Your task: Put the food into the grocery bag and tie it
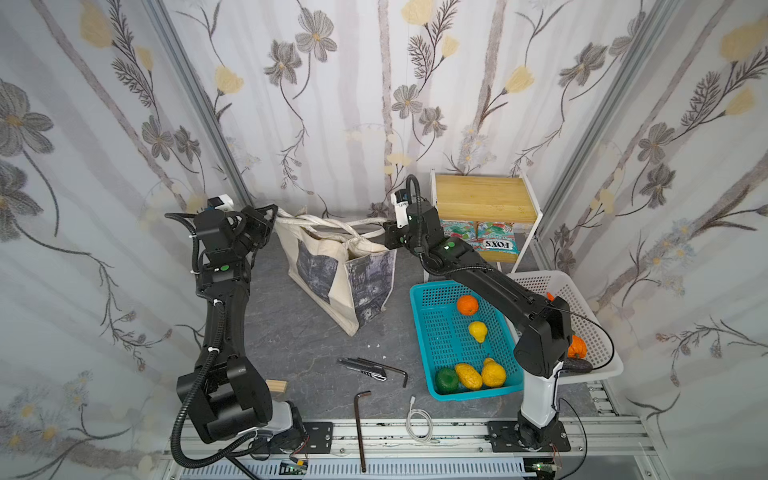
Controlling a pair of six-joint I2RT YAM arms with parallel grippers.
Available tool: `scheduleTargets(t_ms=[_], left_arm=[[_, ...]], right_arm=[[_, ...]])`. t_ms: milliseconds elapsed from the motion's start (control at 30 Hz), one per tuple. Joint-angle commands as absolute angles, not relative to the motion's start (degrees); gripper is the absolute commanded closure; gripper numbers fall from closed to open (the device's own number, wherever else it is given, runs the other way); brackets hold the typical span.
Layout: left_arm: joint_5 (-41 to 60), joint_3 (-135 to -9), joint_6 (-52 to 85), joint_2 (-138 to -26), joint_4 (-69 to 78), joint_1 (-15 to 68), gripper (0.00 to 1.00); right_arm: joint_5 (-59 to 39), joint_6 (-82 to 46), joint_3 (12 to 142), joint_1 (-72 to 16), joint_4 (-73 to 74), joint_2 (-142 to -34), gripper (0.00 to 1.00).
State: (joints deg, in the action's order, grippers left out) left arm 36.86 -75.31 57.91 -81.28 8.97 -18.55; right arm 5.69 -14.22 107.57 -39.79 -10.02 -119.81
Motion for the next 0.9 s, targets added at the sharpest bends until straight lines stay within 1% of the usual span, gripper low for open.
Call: scheduleTargets(t_ms=[0,67,200,267,433,467,600,867], left_arm=[[23.88,-76.1,58.43,-81.04,15.25,-20.4,1.0],[22.89,-74.95,59.7,-80.74,16.12,-21.18,1.0],[19.94,-65.35,63.94,-78.18,22.2,-22.22,1.0],[18.99,-62.98,63.98,-77.49,23.02,-22.88,1.0],[18.31,-57.36,68.26,-76.73,25.27,-26.09,1.0],[18.14,-56.56,68.38,-76.65,25.6,-26.23,1.0],[18.89,-54.42,69.42,-77.22,26.14,-25.95,1.0],[18.83,-51.81,69.35,-75.56,27.51,-20.07,1.0]], right_arm=[[21.42,-11.14,107.61,-37.83,-12.2,-119.09,1.0],[24.12,-12.18,106.38,-37.01,-12.09,-118.54,1.0],[26.89,-11.66,100.98,-36.98,-8.57,-116.54,1.0],[28.57,-11.05,98.34,-37.02,-7.03,-115.69,1.0],[39.45,-7.89,93.45,-36.83,-4.66,-115.22,1.0],[40.18,-7.61,92.82,-36.65,-4.36,-115.27,1.0],[38.44,-5.9,92.12,-36.61,-1.94,-115.0,1.0],[33.93,-4.11,102.08,-37.83,-5.34,-118.3,1.0]])
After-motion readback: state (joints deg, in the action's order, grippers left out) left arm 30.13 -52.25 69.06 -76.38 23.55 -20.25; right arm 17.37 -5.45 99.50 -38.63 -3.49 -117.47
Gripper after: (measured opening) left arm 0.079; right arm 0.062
